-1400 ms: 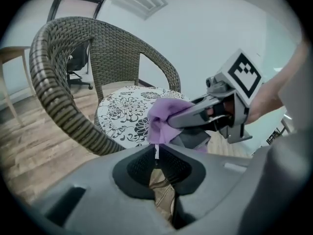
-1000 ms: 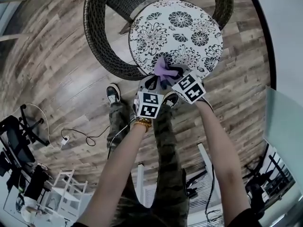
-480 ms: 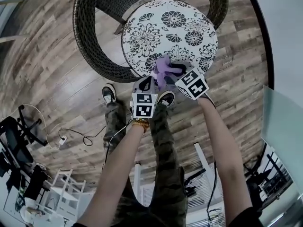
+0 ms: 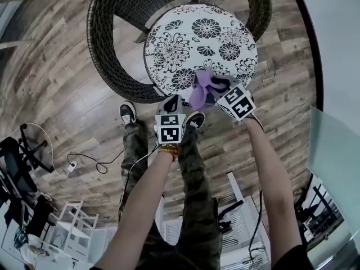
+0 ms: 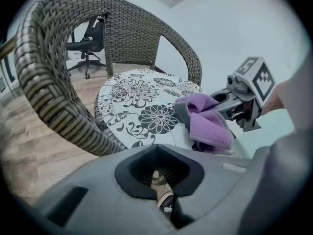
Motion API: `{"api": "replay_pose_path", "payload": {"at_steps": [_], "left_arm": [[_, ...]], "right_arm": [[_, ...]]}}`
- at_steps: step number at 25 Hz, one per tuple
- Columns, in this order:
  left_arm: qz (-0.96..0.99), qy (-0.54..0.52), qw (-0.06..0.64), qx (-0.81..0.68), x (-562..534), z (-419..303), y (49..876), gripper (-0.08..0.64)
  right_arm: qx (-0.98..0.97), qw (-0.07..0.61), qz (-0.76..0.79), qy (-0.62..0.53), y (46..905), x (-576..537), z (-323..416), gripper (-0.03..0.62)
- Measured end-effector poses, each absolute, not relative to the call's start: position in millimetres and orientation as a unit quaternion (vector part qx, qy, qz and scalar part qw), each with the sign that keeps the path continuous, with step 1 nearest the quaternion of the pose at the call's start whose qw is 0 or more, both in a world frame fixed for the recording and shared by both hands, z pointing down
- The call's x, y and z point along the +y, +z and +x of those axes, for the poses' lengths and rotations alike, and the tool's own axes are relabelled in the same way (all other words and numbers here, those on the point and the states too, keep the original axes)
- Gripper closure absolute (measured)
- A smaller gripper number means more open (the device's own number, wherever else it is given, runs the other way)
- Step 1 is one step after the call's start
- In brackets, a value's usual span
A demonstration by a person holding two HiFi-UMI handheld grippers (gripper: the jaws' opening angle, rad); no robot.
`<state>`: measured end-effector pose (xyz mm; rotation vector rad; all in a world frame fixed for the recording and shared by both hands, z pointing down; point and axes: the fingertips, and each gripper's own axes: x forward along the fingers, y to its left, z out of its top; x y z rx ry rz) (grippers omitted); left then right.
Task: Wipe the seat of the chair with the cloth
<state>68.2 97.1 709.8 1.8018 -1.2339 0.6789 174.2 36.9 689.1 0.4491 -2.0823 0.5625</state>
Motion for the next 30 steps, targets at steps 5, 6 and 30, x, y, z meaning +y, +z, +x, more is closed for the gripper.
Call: {"api": "replay_pose_path", "payload": {"at_steps": [5,6,30], "left_arm": [[0.716,0.27,0.415,-0.492,96,68,710,0.543],[0.717,0.269,0.415,-0.492,96,68,710,0.543],[0.715,0.267,0.43,-0.482,96,69,709,0.543]], "right_arm": [[-0.813,0.499,0.224,0.198,695,19,221,0.56],[-0.809,0.499,0.236,0.204,696,15,231,0.565],[-0.806,0.443,0.32,0.225,688,29,159,0.45]]}}
